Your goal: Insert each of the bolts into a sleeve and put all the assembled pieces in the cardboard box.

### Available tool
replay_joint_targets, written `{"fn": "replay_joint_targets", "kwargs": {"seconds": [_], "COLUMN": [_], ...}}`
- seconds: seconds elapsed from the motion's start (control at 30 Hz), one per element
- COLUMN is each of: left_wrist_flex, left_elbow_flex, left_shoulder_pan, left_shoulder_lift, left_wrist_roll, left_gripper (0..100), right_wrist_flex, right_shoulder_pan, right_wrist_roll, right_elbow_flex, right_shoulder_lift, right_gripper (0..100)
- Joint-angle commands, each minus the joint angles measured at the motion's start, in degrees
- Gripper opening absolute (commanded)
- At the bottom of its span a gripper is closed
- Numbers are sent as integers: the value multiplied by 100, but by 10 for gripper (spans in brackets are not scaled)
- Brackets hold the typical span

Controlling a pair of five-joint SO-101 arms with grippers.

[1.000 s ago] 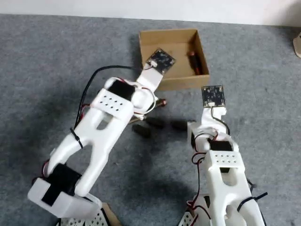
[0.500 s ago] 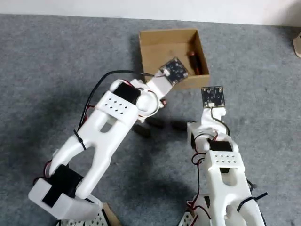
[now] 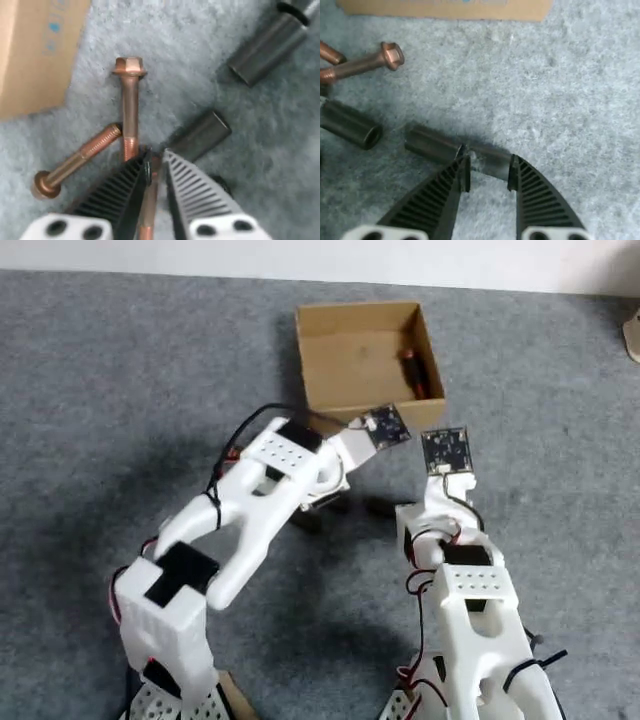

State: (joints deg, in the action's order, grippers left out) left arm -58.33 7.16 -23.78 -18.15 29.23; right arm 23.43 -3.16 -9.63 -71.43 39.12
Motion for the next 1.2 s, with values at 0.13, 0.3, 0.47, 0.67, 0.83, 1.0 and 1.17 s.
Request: {"fn": "replay_joint_targets", "kwargs": {"seconds": [0.13,0.3,0.47,0.67,0.83,1.0,1.17], "left_wrist_flex": [62,-220,-554,-870,-1275,-1284,-1284], "left_elbow_flex": [-690,-1121,-1508,-1719,-2053,-2290,-2949], "left_shoulder_pan": [-66,-110,-92,-75,-66,-101,-66], "left_shoulder_lift": [-338,-409,-418,-382,-549,-1033,-1736], "left_wrist_roll": [79,79,70,79,105,360,343], "left_gripper": [91,135,178,179,180,245,263], "right_wrist_flex": [-136,-145,-145,-145,-145,-145,-145], "right_shoulder_pan": [-92,-127,-127,-127,-127,-127,-127], "right_wrist_roll": [-62,-62,-62,-62,-70,-105,-229], "right_elbow_flex": [22,22,22,22,22,22,13], "right_shoulder_lift": [136,127,145,119,110,127,136], "right_gripper": [132,132,132,132,132,132,132]}}
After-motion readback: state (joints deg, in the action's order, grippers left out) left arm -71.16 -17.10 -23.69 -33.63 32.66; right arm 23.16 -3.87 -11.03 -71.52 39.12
